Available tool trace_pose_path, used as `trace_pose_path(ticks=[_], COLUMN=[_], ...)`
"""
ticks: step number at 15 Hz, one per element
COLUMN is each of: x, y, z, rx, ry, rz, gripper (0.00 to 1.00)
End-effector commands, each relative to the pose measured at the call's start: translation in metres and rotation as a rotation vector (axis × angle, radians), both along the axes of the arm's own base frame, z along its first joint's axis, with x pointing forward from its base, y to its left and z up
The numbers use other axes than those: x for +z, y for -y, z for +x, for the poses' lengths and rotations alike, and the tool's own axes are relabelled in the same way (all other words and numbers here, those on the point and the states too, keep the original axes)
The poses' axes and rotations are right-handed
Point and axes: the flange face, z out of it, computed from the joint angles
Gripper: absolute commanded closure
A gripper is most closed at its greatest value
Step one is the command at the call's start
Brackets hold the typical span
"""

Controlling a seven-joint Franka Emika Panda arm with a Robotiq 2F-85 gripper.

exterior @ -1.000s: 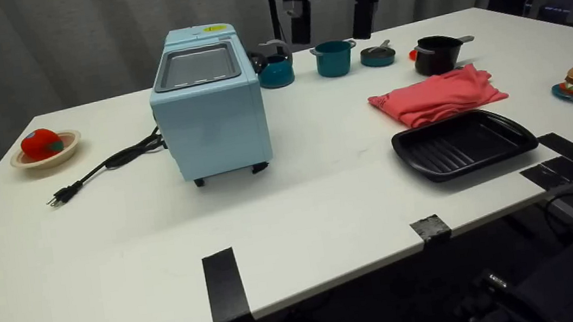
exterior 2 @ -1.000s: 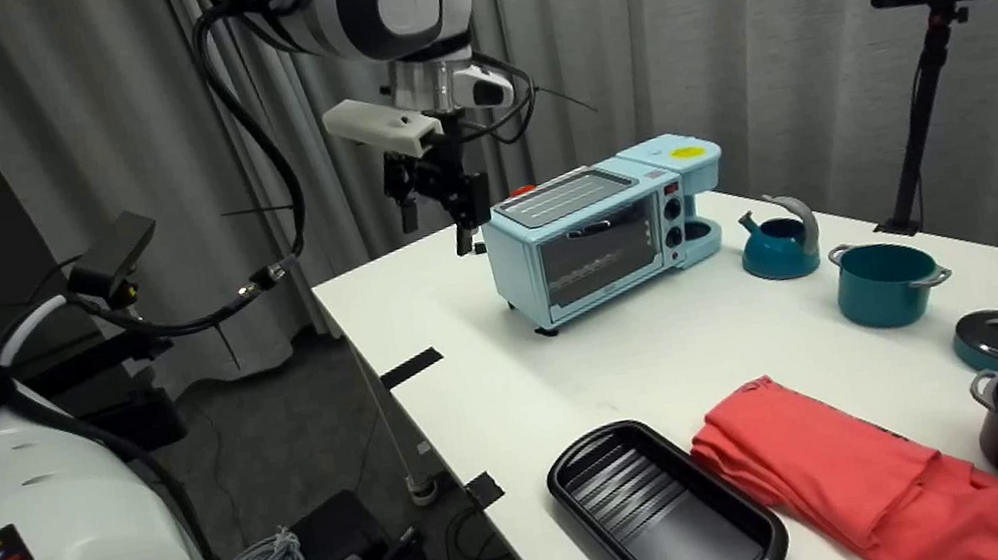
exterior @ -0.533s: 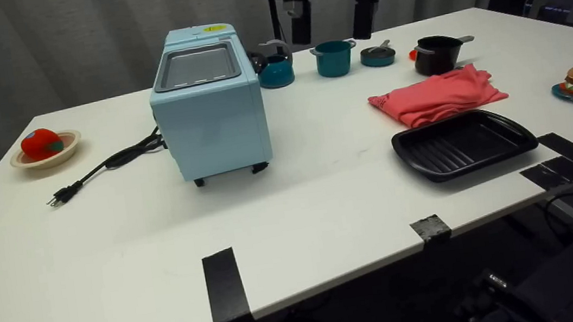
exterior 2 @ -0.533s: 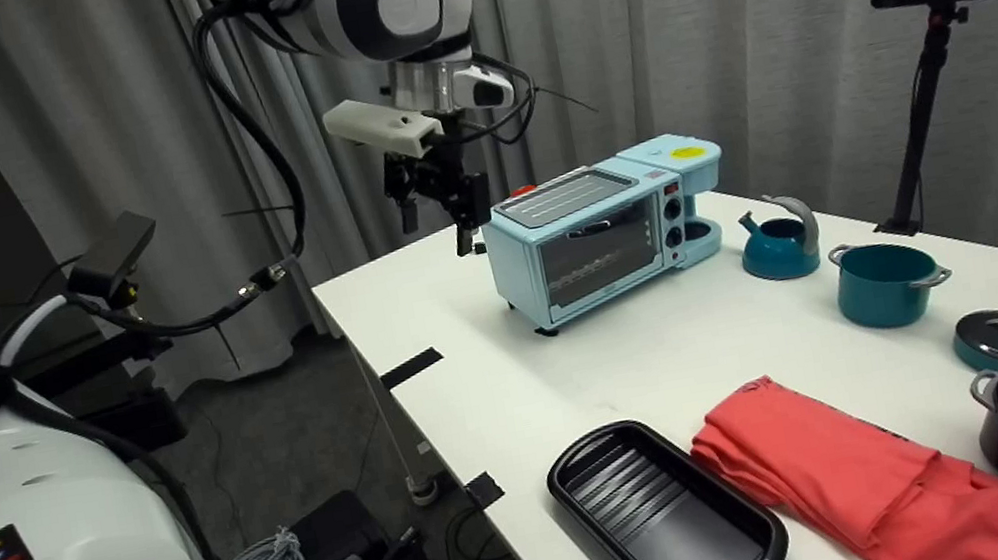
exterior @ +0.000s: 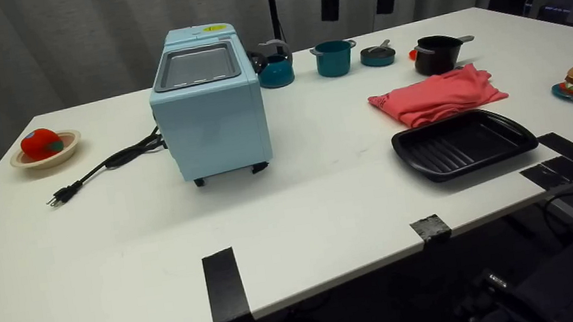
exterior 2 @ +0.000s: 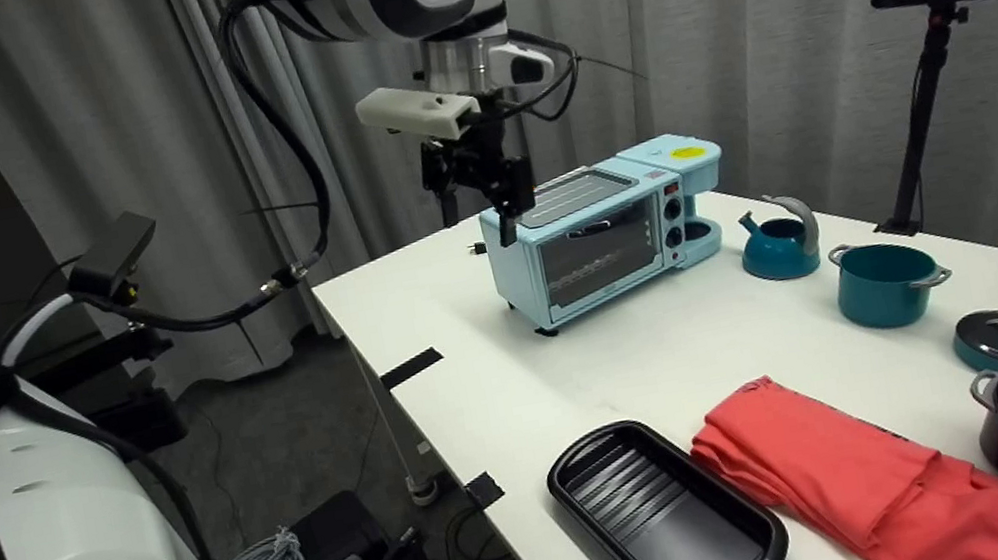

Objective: Unfold the shirt

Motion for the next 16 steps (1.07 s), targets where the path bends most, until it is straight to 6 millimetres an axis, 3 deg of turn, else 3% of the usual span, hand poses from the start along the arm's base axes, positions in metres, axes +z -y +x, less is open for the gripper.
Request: trace_pose_path(ticks=[1,7,14,15,16], x=[0.020,0.032,0.030,0.027,0.025], y=[0.047,0.137,0.228,0.210,0.217], z=[0.014,0.036,0.049,0.040,0.040], rx=[-0.048,-0.175,-0.291,-0.290,-0.300], ry=[0.024,0.075,0.138,0.113,0.113], rz=[-0.026,-0.029,-0.023,-0.010,-0.011], gripper=[0.00,0.00,0.00,0.00,0.00])
